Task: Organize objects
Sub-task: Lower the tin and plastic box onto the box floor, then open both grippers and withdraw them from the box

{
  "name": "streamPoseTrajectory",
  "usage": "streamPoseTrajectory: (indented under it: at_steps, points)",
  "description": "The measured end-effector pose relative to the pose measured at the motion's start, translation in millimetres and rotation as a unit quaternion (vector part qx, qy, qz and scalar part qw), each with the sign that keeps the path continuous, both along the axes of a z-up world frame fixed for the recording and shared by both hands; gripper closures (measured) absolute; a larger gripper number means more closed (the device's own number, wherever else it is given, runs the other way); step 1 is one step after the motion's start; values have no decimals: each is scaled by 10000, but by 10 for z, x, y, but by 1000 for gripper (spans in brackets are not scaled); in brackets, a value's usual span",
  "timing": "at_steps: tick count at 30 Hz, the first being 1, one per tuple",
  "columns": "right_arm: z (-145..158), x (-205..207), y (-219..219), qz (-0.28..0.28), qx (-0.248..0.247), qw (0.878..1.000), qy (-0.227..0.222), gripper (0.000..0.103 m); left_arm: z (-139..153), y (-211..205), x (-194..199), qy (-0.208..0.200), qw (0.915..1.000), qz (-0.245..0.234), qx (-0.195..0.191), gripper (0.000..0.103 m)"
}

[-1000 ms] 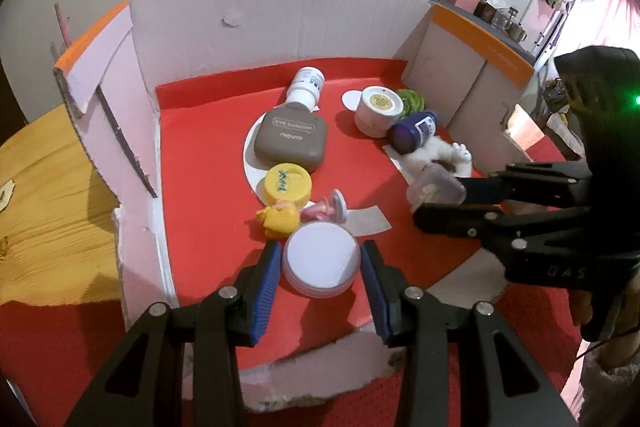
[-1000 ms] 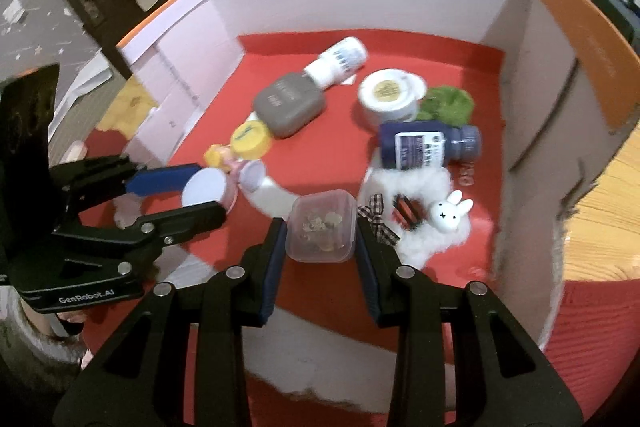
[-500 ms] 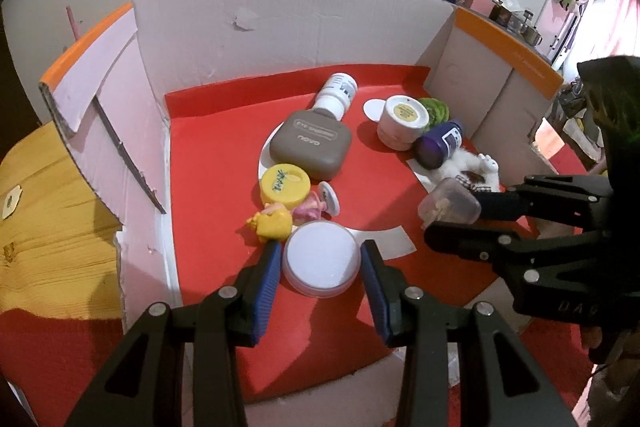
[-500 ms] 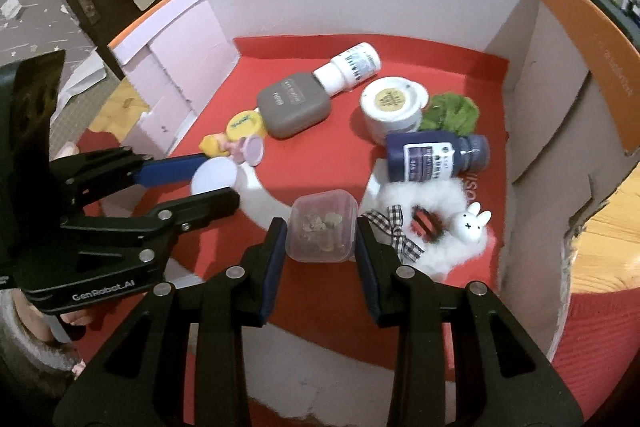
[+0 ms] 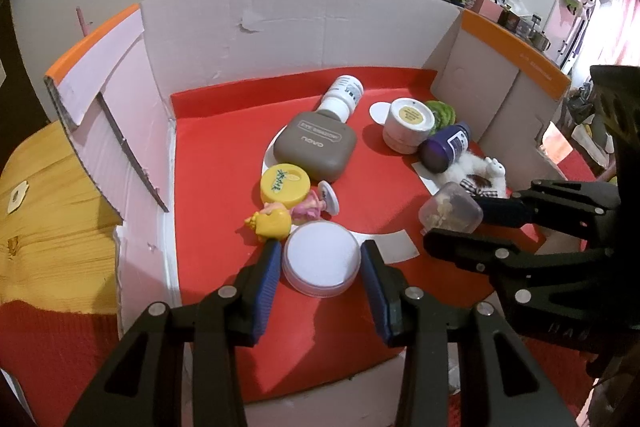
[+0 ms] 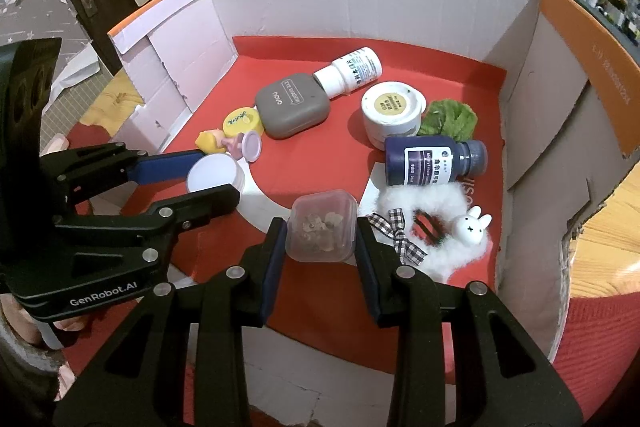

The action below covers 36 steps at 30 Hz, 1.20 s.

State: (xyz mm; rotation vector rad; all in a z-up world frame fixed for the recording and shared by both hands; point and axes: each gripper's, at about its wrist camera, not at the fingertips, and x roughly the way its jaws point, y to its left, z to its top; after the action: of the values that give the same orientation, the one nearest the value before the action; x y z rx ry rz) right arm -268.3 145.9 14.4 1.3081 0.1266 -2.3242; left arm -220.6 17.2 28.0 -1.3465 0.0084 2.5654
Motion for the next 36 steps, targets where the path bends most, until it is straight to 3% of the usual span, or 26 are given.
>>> streamPoseTrajectory:
  at_steps: [15,16,21,32,36]
  points:
    - [-10,-2,-17,-27,47,9997,230,69,0,31,23,85,9999,52,-81,57]
    - [-9,0,-16,-24,44,9997,237,68,3,29,24,92,9999,72,-90,52]
    - [1,38,-31,14,145,9994,323,56,16,17,57,114,9999,93,-82,51]
    - [35,86,16,-24,55,9993,371,54,74,-17,100,203,9997,158,5,51]
    - [103,141,43,-107,-13,9989,445,45,124,-41,151,291,9994,209,25,51]
